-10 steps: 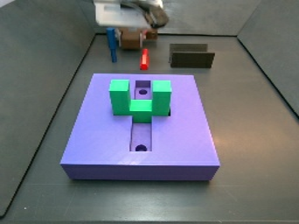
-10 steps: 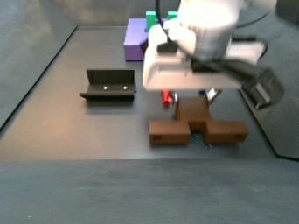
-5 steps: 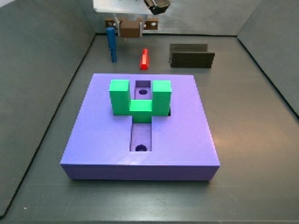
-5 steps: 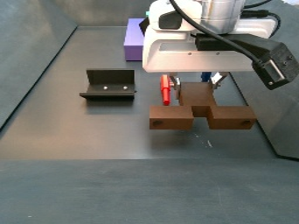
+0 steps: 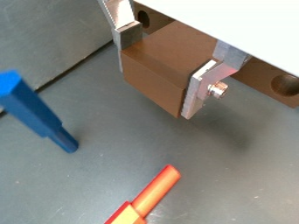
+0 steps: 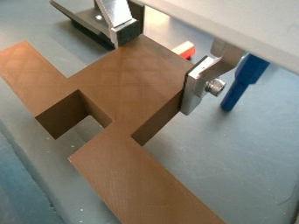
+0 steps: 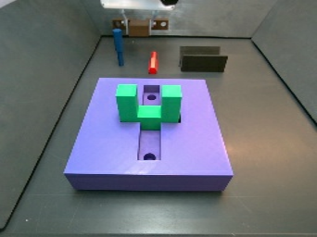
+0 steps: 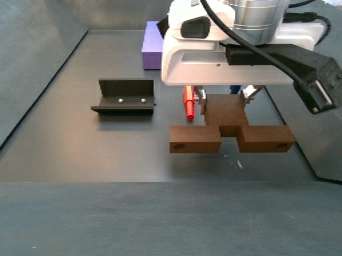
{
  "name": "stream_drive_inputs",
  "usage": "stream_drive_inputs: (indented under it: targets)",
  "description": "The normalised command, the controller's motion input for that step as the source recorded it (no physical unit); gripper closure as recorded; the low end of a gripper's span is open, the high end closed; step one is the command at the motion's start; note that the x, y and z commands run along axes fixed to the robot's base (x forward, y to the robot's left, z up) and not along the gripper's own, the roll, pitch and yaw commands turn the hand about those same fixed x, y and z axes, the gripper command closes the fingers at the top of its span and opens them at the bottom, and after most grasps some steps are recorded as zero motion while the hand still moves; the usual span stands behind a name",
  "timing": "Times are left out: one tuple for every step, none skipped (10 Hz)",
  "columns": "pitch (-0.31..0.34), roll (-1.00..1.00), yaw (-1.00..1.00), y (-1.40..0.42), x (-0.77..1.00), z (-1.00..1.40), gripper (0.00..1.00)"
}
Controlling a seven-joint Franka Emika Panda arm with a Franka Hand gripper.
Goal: Pick up the brown object. Move up. Place the brown object on the fixture. Regrasp the brown object. Move to above the board. Insert the brown object.
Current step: Place the brown object on the fixture.
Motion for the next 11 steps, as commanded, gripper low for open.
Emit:
stream_drive_inputs:
  targets:
    - [-0.129, -1.00, -0.07, 0.25, 0.16, 0.15, 1.00]
    - [-0.197, -1.00, -0.11, 0.21, 0.22, 0.15, 1.00]
    - [-0.026, -1.00, -0.37, -0.15, 0.26, 0.49, 1.00]
    - [0.109, -0.94, -0.26, -0.37, 0.27, 0.69, 1.00]
    - [0.034, -1.00, -0.26, -0.37, 0.23, 0.62, 1.00]
    - [0.020, -1.00, -0.26, -0.37, 0.23, 0.62, 1.00]
    - [-0.011, -0.98, -0.18, -0.32, 0.23, 0.61, 1.00]
    - [0.000, -0.99, -0.16, -0.29, 0.44, 0.55, 1.00]
    - [0.000, -1.00, -0.11, -0.08, 0.57, 0.29, 1.00]
    - [0.000, -1.00, -0.09, -0.05, 0.58, 0.33, 1.00]
    - [0.000, -0.78, 0.00, -0.17, 0.71, 0.37, 1.00]
